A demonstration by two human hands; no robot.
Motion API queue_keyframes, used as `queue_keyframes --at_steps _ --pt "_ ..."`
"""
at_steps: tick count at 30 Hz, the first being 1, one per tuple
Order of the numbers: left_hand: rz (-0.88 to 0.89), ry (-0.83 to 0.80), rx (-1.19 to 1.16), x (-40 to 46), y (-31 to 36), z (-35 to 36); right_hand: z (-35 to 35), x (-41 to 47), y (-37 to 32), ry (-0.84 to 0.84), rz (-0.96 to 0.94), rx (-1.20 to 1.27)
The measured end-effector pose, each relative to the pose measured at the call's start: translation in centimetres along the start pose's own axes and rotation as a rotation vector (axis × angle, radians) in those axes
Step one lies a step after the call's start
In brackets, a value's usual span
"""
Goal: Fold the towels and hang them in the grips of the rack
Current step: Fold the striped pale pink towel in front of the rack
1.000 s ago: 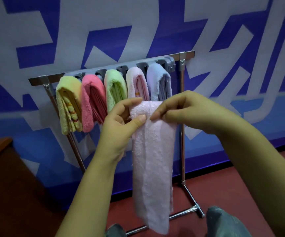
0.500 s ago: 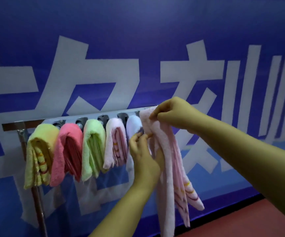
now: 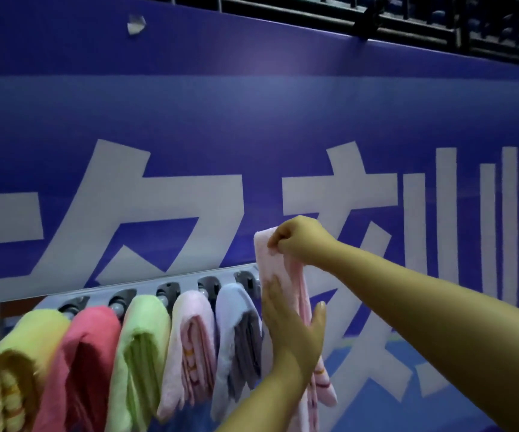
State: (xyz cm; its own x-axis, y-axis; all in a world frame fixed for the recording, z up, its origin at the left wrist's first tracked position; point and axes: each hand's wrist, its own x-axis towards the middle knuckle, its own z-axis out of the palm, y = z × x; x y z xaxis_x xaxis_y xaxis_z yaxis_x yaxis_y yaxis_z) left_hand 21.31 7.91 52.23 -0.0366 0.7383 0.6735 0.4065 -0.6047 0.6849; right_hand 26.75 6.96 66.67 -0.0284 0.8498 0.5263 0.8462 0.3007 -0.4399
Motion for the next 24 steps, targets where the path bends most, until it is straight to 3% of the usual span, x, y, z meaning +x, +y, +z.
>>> queue_keyframes --at_steps 3,5,9,13,17,24 --pt "0.021 0.167 0.144 1.9 -0.7 1.3 0.5 1.6 0.0 -0.008 -0.039 -0.017" --pt "0.002 0.180 0.273 3.5 -1.0 2.2 1.0 2.6 -0.1 -0.022 -0.067 -0.030" --pt "-0.087 0.133 0.309 6.5 -1.4 2.5 1.8 4.4 -0.1 -0.031 -0.135 -0.026" --pt "-0.149 0.287 0.175 7.9 -1.1 1.3 0.9 5.0 0.4 0.007 -0.148 0.107" --pt "0.025 0.379 0.242 8.3 -2.7 0.0 0.6 5.0 1.0 0.023 -0.150 0.229" --pt "0.059 0.274 0.445 8.9 -3.0 -0.8 1.3 5.1 1.8 0.034 -0.094 0.292"
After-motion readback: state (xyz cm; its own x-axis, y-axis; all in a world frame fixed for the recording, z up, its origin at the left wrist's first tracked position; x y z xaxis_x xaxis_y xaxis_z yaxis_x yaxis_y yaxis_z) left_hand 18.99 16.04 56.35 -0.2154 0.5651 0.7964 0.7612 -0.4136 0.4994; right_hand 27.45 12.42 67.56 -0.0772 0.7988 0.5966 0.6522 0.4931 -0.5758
